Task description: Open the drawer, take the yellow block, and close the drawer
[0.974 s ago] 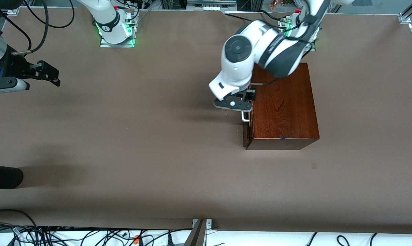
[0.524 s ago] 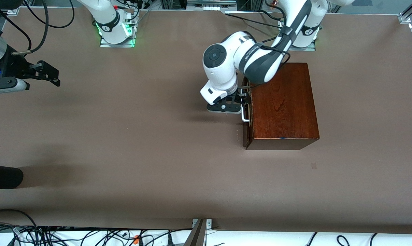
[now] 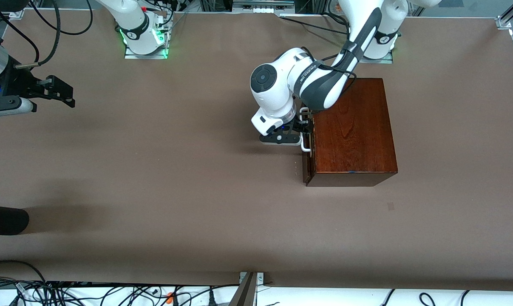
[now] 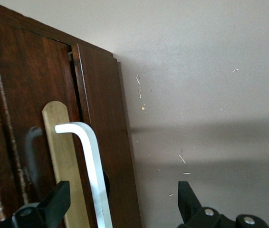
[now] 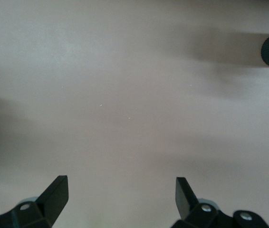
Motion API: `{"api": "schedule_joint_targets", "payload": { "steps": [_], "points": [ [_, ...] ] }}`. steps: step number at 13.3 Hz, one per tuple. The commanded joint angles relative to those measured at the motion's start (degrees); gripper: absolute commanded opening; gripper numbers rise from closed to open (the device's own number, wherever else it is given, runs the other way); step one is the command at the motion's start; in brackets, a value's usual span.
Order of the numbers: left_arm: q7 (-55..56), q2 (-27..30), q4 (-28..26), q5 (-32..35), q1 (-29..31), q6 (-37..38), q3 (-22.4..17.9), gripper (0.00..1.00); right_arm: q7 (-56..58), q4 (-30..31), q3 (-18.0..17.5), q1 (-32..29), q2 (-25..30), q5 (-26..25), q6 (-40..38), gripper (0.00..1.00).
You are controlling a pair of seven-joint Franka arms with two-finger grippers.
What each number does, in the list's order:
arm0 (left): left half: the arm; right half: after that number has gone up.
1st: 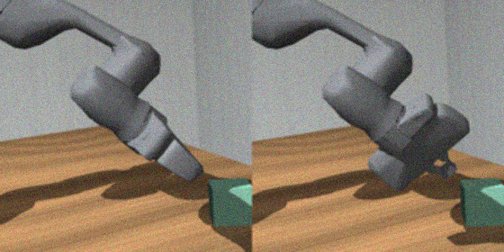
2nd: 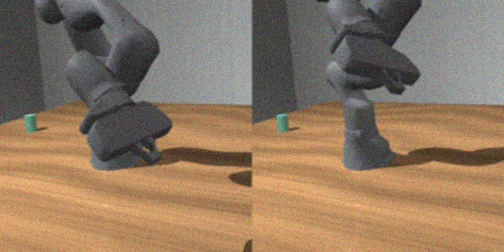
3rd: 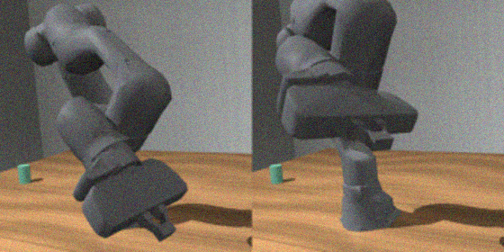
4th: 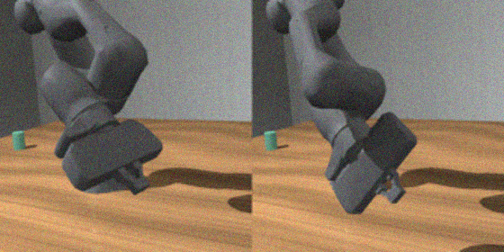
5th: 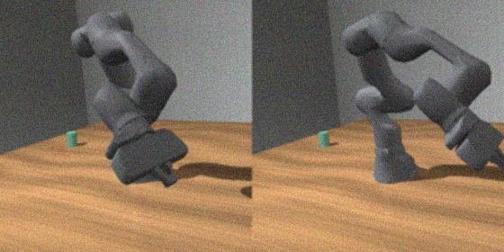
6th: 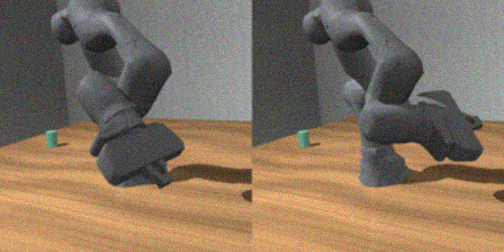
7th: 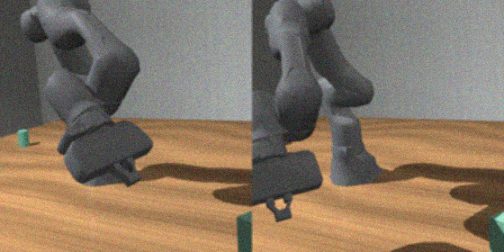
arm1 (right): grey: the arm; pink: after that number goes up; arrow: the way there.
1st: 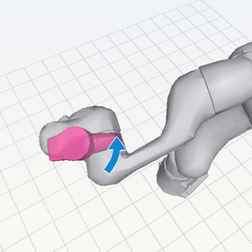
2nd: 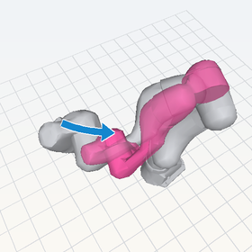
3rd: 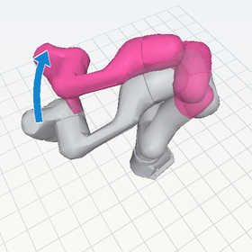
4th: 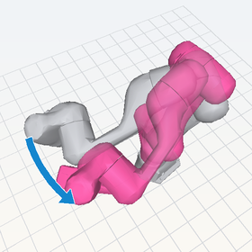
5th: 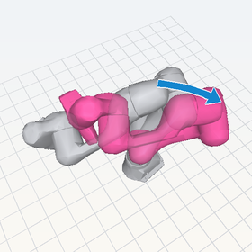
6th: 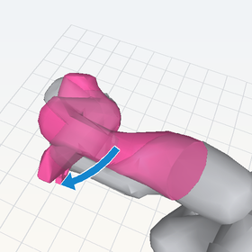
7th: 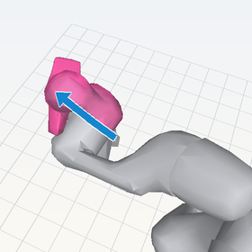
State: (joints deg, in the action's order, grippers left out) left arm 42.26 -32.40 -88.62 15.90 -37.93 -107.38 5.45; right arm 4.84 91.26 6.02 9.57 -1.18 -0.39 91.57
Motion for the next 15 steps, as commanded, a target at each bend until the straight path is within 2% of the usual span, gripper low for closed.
{"api": "schedule_joint_targets", "payload": {
  "steps": [1,11,15],
  "points": [
    [2.4,-1.3,0.1,2.7,-0.6,-0.3,-0.3,1.0,0.0,-1.2,-0.5,-0.6,-0.4,-0.6,-0.4,1.0],
    [3.5,-3.5,1.2,1.6,-1.9,-6.7,0.0,1.0,0.1,-1.2,-0.5,-0.6,-0.5,-0.6,-0.4,1.0],
    [3.5,-3.5,1.3,-4.6,-2.1,-11.2,0.0,1.0,0.0,-1.2,-0.5,-0.6,-0.5,-0.6,-0.4,1.0]
  ]
}}
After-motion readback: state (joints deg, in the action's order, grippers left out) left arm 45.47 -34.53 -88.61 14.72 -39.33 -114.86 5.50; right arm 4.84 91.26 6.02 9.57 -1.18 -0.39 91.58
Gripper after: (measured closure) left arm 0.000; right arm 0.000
